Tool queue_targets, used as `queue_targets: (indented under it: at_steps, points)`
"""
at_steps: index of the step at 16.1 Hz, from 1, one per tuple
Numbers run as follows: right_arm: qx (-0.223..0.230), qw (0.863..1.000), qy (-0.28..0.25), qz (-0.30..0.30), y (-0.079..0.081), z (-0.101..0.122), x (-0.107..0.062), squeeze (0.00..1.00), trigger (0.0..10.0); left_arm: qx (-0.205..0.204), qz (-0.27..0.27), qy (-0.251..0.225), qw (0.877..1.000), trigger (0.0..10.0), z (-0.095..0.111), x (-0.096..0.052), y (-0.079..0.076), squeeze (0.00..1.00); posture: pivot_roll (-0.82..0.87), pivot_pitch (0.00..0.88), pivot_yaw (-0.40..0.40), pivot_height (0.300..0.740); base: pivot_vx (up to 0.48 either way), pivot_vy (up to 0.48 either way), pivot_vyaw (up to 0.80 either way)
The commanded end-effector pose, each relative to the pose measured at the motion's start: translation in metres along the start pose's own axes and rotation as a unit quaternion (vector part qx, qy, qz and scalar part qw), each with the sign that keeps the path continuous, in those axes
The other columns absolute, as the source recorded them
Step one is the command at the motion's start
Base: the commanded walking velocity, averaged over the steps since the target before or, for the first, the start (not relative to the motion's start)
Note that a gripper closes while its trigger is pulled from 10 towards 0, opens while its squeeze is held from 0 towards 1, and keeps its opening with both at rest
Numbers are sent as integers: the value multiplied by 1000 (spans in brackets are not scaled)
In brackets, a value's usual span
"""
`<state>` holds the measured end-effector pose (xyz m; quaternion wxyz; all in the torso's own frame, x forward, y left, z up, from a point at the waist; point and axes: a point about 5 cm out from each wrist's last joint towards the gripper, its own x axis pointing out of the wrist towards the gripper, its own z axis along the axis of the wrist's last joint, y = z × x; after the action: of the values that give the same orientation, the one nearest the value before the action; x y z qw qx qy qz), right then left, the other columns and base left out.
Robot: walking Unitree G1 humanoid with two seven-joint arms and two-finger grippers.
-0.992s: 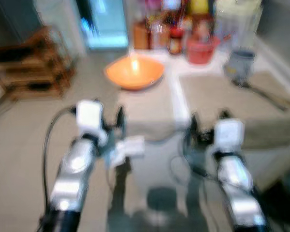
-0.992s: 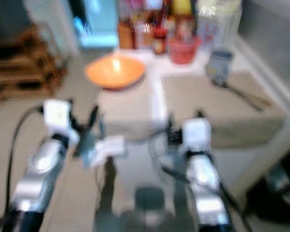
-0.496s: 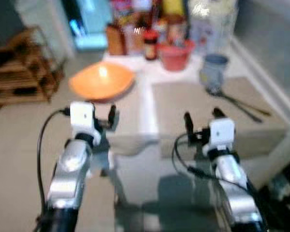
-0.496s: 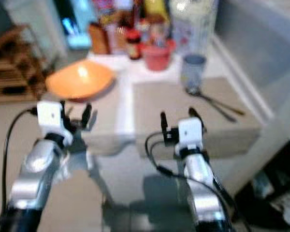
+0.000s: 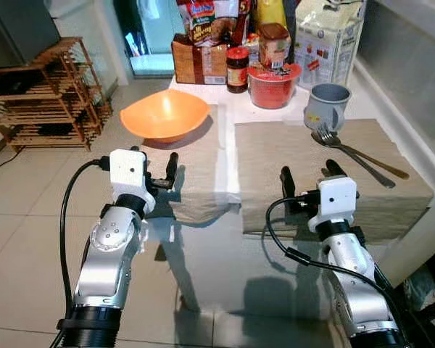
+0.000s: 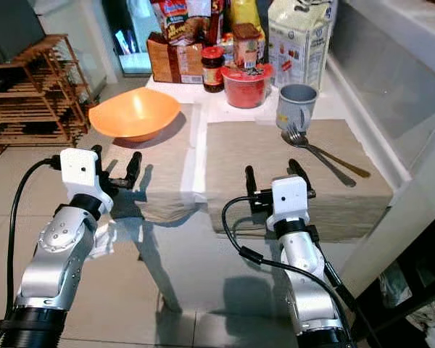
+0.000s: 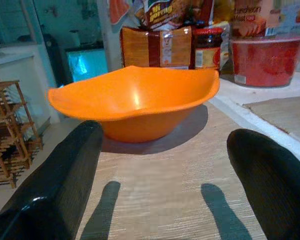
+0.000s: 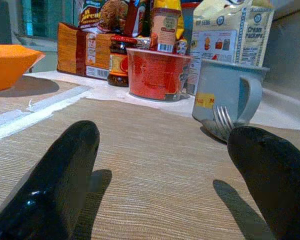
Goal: Setting the table
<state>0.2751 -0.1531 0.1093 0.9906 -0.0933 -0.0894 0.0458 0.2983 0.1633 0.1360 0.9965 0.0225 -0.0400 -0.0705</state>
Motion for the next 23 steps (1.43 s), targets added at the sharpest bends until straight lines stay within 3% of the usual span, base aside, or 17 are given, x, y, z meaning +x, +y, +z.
queue_targets:
  at_steps: [1,5,13,18,21,23]
  points:
    - [-7,1000,-20,-2,-1,9,5,0,10000,10,-7,-20,1000,10000,11,4,-3,0,-116,0,90,740,416,0,0]
    - [-12,998,-56,-18,-7,26,13,0,10000,14,-14,-39,999,10000,21,6,-8,0,-119,0,90,740,417,0,0]
    - [-9,999,-48,-12,-2,21,12,0,10000,1,-9,-72,997,10000,38,8,-9,0,-108,0,88,740,416,60,0]
    - [-5,999,-44,0,1,20,13,0,10000,12,23,-79,997,10000,43,9,-5,0,-106,0,85,740,0,0,0]
    - [-5,999,-43,1,1,19,12,0,10000,29,-7,-72,997,10000,57,16,-8,0,-106,0,83,740,0,0,0]
    - [-2,999,-38,1,2,17,11,0,10000,50,-51,-71,995,10000,82,27,-3,0,-101,0,87,740,0,0,0]
